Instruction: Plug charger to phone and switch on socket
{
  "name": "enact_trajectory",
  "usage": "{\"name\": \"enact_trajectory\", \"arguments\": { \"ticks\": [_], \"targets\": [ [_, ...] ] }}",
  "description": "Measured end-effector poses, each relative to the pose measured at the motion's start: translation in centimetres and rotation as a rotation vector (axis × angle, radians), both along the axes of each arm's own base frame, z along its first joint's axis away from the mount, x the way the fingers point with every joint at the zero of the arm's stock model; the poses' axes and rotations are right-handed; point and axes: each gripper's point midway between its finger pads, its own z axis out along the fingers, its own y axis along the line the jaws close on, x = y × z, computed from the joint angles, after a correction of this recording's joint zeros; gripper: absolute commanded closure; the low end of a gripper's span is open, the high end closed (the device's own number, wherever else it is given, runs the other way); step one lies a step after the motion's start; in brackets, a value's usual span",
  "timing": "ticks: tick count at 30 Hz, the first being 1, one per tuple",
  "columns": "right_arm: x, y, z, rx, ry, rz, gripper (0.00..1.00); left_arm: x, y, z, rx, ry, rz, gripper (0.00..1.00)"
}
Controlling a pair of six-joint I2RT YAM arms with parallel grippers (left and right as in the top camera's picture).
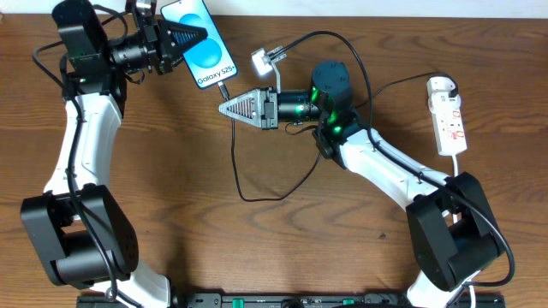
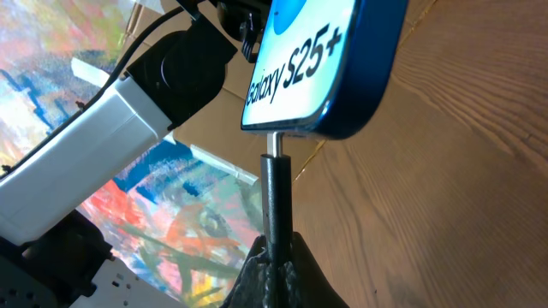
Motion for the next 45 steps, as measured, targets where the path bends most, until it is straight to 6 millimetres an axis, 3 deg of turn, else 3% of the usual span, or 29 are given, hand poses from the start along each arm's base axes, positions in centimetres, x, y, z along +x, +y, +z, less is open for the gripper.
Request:
{"name": "enact_trajectory", "arguments": {
  "ticks": [19,30,45],
  "targets": [
    [0.0,0.0,0.2,0.008,-0.013,-0.001,0.99,0.0,-0.2,0.0,0.006,-0.018,-0.004,0.93],
    [-0.2,0.0,0.3,0.008,-0.014,0.01,0.99,0.0,-1.6,0.0,0.017,-0.039,-0.016,0.93],
    [0.8,-1.1,0.5,0.016,-0.029,-0.01,0.99,0.1,-1.9,-0.1,0.021,-0.042,-0.015,0.93]
  ]
}}
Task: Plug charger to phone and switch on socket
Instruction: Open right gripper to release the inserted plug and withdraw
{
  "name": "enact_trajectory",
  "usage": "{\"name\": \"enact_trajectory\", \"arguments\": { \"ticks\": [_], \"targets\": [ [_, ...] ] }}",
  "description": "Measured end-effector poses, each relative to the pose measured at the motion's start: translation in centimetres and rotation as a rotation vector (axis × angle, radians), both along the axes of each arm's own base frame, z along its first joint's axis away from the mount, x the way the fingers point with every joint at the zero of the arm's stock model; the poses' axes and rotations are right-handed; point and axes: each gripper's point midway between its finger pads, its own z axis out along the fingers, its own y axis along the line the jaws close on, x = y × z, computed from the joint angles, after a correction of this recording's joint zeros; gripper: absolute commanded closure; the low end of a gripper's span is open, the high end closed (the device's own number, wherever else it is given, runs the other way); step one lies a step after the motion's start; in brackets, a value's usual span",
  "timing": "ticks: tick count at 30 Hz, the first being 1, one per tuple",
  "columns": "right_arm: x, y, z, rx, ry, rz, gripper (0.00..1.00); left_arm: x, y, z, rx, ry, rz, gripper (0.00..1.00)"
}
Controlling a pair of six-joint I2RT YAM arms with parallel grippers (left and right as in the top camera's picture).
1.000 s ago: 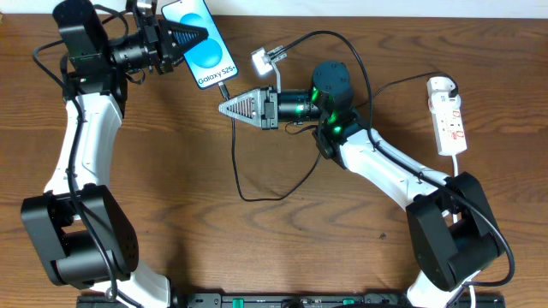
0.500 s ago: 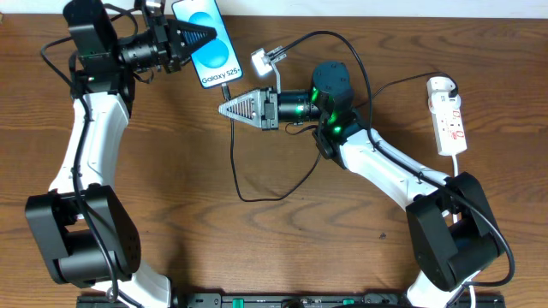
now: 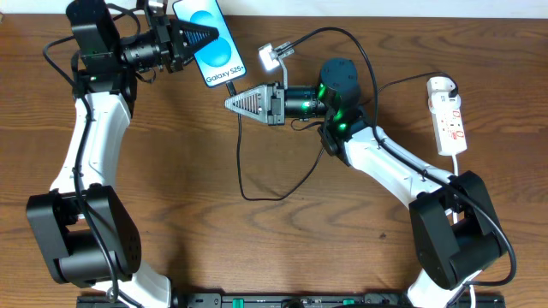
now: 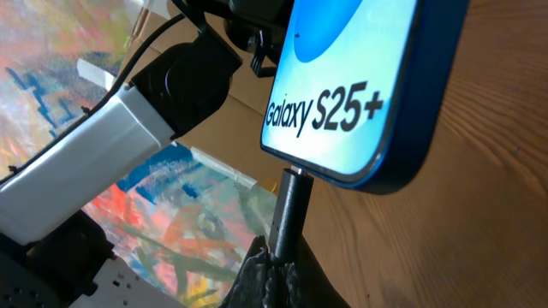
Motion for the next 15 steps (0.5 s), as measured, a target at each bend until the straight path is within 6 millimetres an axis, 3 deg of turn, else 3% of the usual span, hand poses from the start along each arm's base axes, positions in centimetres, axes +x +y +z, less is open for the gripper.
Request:
{"name": "enact_trajectory", "arguments": {
  "ticks": [3,6,11,15],
  "targets": [
    [0.0,0.0,-0.1,-0.005,0.009,-0.001,0.99,0.0,0.0,0.0,0.0,-0.001,-0.001,0.93],
    [0.1,0.0,-0.6,-0.022,0.035,-0.001,0.91,-0.1,0.0,0.0,0.0,-0.004,-0.004,0.93],
    [1.1,-0.2,-0.9,-0.047,0.058,-0.036,0.66,-0.8,-0.5,-0.3,-0.007,0.003,-0.048,0.93],
    [1.6,-0.5,-0.7,-0.045,0.046,-0.051,0.52,-1.4,-0.9,-0.3,-0.013,0.002,-0.083,0.93]
  ]
}}
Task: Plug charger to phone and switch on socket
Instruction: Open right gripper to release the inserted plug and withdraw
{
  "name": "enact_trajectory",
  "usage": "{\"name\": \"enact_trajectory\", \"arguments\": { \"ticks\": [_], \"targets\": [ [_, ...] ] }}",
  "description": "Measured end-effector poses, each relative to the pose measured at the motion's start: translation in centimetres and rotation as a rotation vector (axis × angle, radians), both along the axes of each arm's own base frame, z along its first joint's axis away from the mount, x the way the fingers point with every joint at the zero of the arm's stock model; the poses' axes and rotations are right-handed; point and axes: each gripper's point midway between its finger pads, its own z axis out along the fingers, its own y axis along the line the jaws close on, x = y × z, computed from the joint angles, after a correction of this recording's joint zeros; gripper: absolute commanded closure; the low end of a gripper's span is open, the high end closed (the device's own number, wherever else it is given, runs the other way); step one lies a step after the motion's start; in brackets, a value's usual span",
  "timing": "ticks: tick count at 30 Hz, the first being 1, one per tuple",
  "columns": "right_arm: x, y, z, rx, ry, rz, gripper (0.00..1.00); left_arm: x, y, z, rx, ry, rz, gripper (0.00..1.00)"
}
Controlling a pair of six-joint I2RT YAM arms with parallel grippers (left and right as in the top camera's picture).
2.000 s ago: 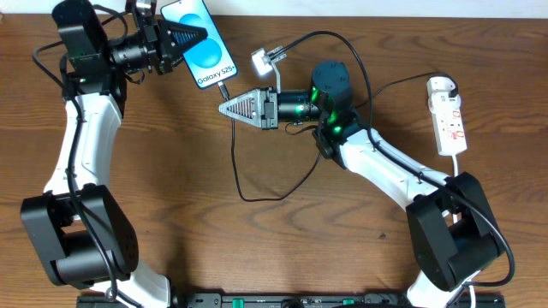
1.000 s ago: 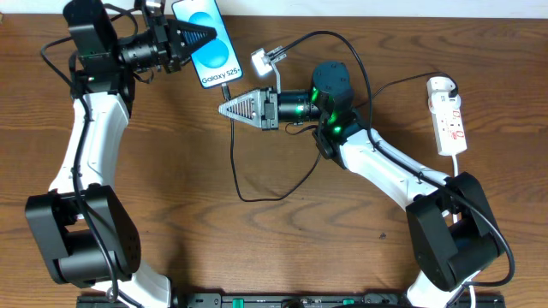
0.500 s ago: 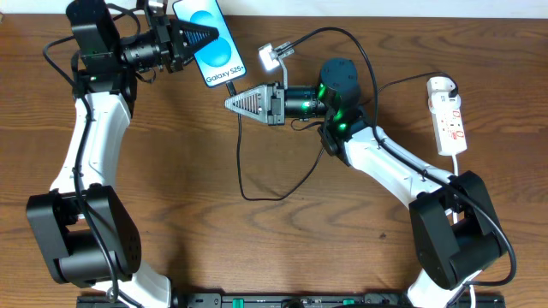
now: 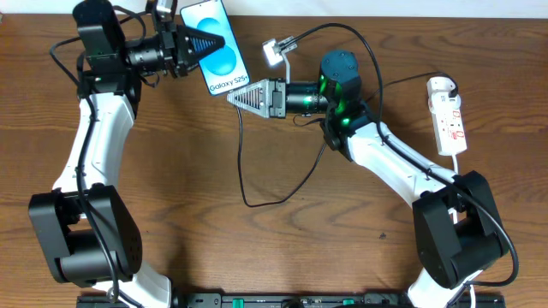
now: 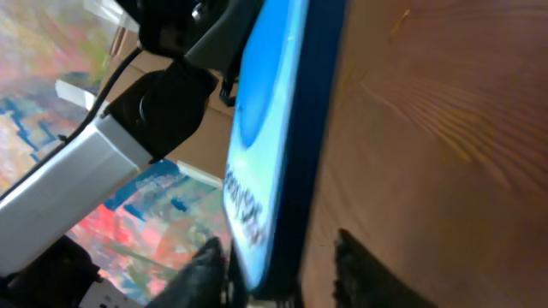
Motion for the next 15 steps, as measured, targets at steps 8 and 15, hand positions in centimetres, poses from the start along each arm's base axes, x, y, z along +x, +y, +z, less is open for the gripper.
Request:
{"name": "enact_trajectory", "arguments": {
  "ticks": [8,15],
  "targets": [
    [-0.3,-0.5,-0.5,-0.017,0.014,0.036,0.33,-0.4,0.4,0.1,-0.003,-0.02,-0.021,0.93],
    [0.9,-3.6,-5.5,-0.165,0.188,-0.007,0.3,-0.4,0.7,-1.2,0.003,-0.03,-0.02,0.93]
  ]
}}
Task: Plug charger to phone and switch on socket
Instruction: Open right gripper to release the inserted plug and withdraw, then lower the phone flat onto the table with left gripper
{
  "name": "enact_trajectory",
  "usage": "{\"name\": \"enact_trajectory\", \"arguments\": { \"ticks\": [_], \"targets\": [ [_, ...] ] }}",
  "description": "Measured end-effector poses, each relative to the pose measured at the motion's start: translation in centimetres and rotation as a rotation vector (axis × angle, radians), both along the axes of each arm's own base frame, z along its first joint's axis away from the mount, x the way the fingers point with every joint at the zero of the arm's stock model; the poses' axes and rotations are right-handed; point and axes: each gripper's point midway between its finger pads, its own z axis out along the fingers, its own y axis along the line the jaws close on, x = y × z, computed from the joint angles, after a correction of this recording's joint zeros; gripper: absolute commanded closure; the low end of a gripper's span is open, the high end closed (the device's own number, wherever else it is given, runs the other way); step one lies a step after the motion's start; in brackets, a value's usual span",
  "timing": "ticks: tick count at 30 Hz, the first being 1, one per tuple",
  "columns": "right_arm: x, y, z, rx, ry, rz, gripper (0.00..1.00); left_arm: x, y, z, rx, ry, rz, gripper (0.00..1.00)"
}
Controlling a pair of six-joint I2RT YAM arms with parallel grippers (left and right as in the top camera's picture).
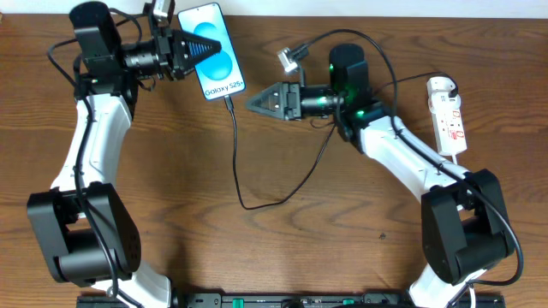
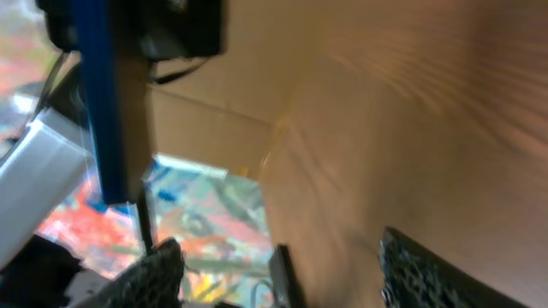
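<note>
My left gripper (image 1: 214,47) is shut on the blue Galaxy S25+ phone (image 1: 221,67) and holds it up at the back left, screen facing up. The black charger cable (image 1: 235,145) hangs from the phone's bottom edge, loops across the table and passes under the right arm. My right gripper (image 1: 253,102) stands open to the right of the phone, with nothing between its fingers. In the right wrist view the phone (image 2: 101,103) shows edge-on at the left with the cable (image 2: 145,224) hanging below it, and the gripper (image 2: 282,274) is apart from both. The white socket strip (image 1: 449,115) lies at the far right.
The wooden table (image 1: 171,222) carries only the cable loop in its middle. The right arm (image 1: 394,154) crosses between the phone and the socket strip. A dark rail (image 1: 282,301) runs along the front edge.
My right gripper has drawn back to the right, away from the phone's bottom edge. The plug stays in the phone. The left gripper and phone have shifted slightly left.
My right gripper was shut on the plug just below the phone's port, with bare metal showing. A moment later the plug sat closer in. Then the jaws stood apart at the phone's bottom edge. Now the gripper is clear and the cable hangs from the phone.
</note>
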Motion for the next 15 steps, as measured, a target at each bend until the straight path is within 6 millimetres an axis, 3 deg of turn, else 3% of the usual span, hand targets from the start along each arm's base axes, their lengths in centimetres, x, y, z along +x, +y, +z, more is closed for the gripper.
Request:
{"name": "enact_trajectory", "arguments": {
  "ticks": [3,10,15],
  "targets": [
    [0.1,-1.3,-2.3,-0.074,0.045,-0.026,0.3,0.3,0.0,-2.3,-0.003,0.049,0.006,0.93],
    [-0.6,-3.2,-7.1,-0.272,0.099,-0.078,0.32,1.9,0.4,-10.6,0.017,0.216,0.081,0.93],
    [-1.0,-5.2,-10.4,-0.452,0.124,-0.128,0.33,2.2,0.7,-15.2,0.059,0.302,0.132,0.93]
  ]
}}
